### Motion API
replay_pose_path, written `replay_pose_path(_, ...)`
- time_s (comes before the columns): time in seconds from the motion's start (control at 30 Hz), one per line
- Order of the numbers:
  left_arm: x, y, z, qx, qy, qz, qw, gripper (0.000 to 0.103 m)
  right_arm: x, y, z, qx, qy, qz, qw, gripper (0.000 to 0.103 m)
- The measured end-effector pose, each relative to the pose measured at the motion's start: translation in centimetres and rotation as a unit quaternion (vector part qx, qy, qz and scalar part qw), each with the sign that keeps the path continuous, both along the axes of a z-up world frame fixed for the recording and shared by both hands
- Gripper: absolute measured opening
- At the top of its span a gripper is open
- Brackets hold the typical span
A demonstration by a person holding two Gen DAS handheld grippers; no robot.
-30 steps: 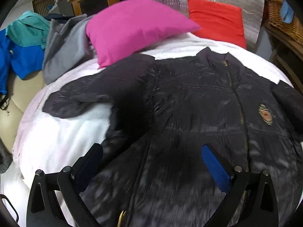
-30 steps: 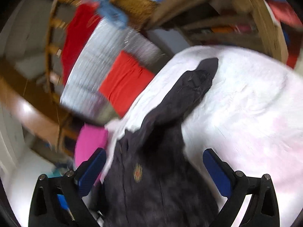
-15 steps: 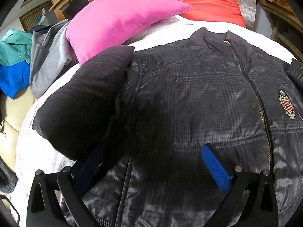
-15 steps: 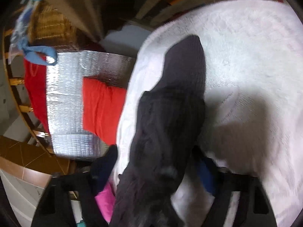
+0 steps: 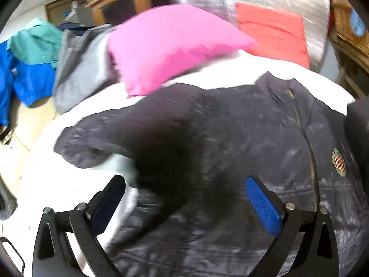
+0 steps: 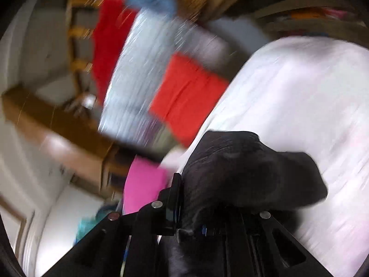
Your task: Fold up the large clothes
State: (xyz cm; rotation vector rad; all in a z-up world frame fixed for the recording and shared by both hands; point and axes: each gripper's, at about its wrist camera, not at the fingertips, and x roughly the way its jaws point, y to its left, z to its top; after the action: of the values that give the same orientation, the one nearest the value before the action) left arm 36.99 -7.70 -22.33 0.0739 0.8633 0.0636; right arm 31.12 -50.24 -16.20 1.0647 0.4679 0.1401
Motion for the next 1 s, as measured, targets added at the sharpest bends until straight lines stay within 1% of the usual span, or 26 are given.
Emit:
replay_pose_path(0.07,-0.5,1.2,0.6,0.01,-0.017,0.017,0.9997,0.103,0.6,4.5,-0.9,-0.005,0.016,0.042,0.999,0.015)
replay_pose_path(0.13,-1.0,2.4,1.0,0.012,-0.026,0.027,0.9992,0.103,1.1,7.8,-2.3,-0.009,0.039,0.069,0.997,0.016)
replay_pose_path(0.23,-1.6,3.8,1.1,0.004,-0.026,0.033,0.9991,0.103,2.4,12.3,-6.0,0.016,0.086,0.11,0.99,0.02)
replay_pose_path(0.27,-1.7,4.2,1.1,0.001,-0.025,0.035,0.9991,0.103,2.7,13.3,-7.2,0.025,0.103,0.118,0.987,0.034)
replay_pose_path(0.3,-1.7,4.4,1.1,-0.002,-0.025,0.036,0.999,0.103,2.5,14.2,-8.1,0.034,0.124,0.128,0.983,0.06)
replay_pose_path(0.33,-1.8,4.7,1.3,-0.008,-0.026,0.036,0.999,0.103,2.2,14.9,-8.7,0.047,0.141,0.137,0.979,0.072)
replay_pose_path(0.37,-1.9,4.7,1.5,-0.011,-0.029,0.035,0.9989,0.103,1.5,15.1,-8.9,0.061,0.145,0.14,0.978,0.078)
replay_pose_path(0.4,-1.9,4.5,1.7,-0.013,-0.034,0.032,0.9988,0.103,0.3,15.1,-8.8,0.072,0.143,0.141,0.977,0.078)
replay_pose_path(0.47,-2.5,4.0,2.1,-0.017,-0.05,0.021,0.9984,0.103,-1.6,13.9,-7.1,0.067,0.126,0.136,0.98,0.078)
replay_pose_path(0.57,-3.3,2.2,2.8,-0.03,-0.07,-0.015,0.997,0.103,-5.0,11.3,-4.9,0.063,0.074,0.117,0.988,0.079)
replay_pose_path(0.63,-3.9,0.4,3.3,-0.05,-0.083,-0.054,0.9938,0.103,-7.7,8.4,-4.0,0.053,0.044,0.073,0.995,0.08)
replay_pose_path(0.67,-4.2,-0.6,3.6,-0.062,-0.087,-0.075,0.9915,0.103,-8.7,6.3,-3.9,0.037,0.042,0.03,0.998,0.08)
replay_pose_path(0.73,-5.0,-3.1,3.9,-0.086,-0.081,-0.118,0.986,0.103,-9.7,3.0,-4.7,0.019,0.065,-0.032,0.997,0.081)
replay_pose_path(0.77,-5.2,-4.2,4.1,-0.098,-0.075,-0.137,0.9828,0.103,-9.9,1.1,-5.7,0.018,0.089,-0.064,0.994,0.081)
replay_pose_path(0.8,-5.4,-5.2,4.2,-0.108,-0.072,-0.152,0.9798,0.103,-9.9,0.3,-6.7,0.023,0.104,-0.079,0.991,0.078)
replay_pose_path(0.83,-5.7,-6.8,4.5,-0.115,-0.068,-0.171,0.9762,0.103,-9.5,-0.7,-7.5,0.031,0.12,-0.089,0.988,0.075)
replay_pose_path(0.87,-5.7,-8.1,4.6,-0.113,-0.065,-0.184,0.9743,0.103,-8.8,-1.6,-8.4,0.042,0.135,-0.09,0.986,0.069)
replay_pose_path(0.9,-5.7,-9.4,4.5,-0.106,-0.061,-0.195,0.9731,0.103,-7.9,-1.7,-8.7,0.045,0.143,-0.088,0.985,0.065)
replay_pose_path(1.0,-4.7,-13.1,3.4,-0.088,-0.041,-0.212,0.9723,0.103,-5.4,-2.5,-9.7,0.029,0.173,-0.083,0.981,0.065)
